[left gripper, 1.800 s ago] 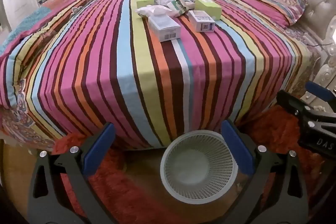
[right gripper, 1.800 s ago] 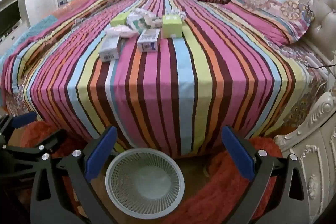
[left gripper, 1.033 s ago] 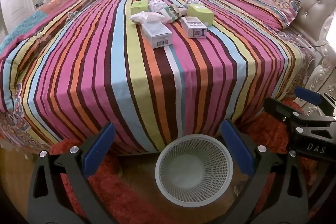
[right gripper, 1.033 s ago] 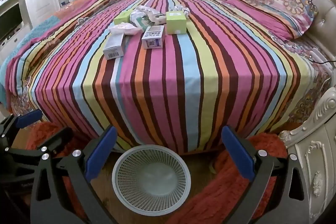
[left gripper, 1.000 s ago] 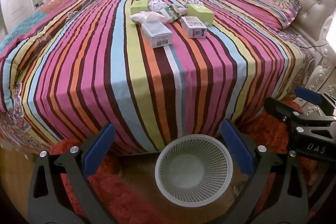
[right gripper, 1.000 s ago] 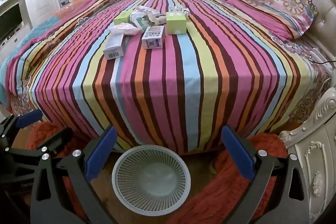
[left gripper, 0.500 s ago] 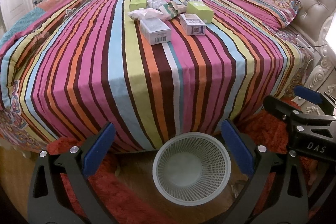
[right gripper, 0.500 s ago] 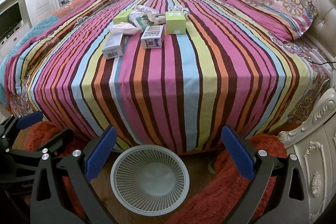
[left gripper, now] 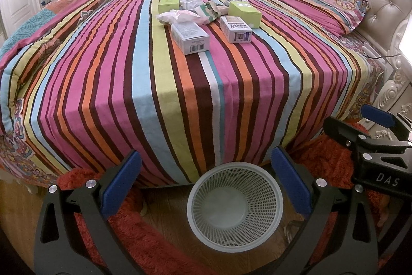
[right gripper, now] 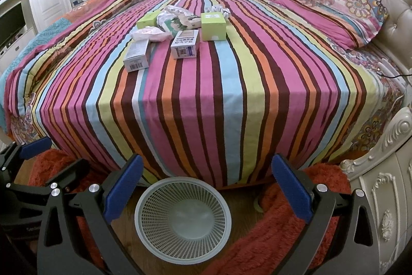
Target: Collect trash
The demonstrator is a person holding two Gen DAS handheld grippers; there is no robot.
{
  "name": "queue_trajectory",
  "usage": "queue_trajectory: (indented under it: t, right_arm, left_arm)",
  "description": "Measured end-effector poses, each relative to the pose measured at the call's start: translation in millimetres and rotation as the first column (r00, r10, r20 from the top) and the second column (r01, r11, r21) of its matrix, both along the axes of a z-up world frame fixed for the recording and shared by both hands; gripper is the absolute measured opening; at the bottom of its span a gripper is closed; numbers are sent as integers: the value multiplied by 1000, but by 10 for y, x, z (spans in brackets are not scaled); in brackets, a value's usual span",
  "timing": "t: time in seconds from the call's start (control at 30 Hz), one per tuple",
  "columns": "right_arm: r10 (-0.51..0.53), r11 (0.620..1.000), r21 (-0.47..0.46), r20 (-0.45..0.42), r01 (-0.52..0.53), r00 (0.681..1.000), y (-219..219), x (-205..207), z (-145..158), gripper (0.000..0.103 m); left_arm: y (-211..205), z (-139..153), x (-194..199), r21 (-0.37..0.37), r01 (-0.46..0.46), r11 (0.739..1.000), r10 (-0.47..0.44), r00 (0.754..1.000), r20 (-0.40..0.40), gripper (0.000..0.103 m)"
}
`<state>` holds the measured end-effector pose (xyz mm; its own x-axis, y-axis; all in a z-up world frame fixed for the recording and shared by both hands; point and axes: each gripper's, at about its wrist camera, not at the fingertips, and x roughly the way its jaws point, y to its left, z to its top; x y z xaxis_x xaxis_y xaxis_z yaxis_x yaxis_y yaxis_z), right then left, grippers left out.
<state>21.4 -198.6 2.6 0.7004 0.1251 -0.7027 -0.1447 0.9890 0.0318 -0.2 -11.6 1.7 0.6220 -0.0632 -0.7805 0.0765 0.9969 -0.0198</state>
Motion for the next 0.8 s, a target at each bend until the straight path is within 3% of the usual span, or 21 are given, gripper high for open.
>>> queue_trajectory:
  t: [0.8]
  right_arm:
    - [-1, 1000, -3, -8, 1, 1000, 0, 3, -31, 96]
  left_arm:
    - [20, -67, -9, -1, -6, 1000, 6, 1000, -10, 97]
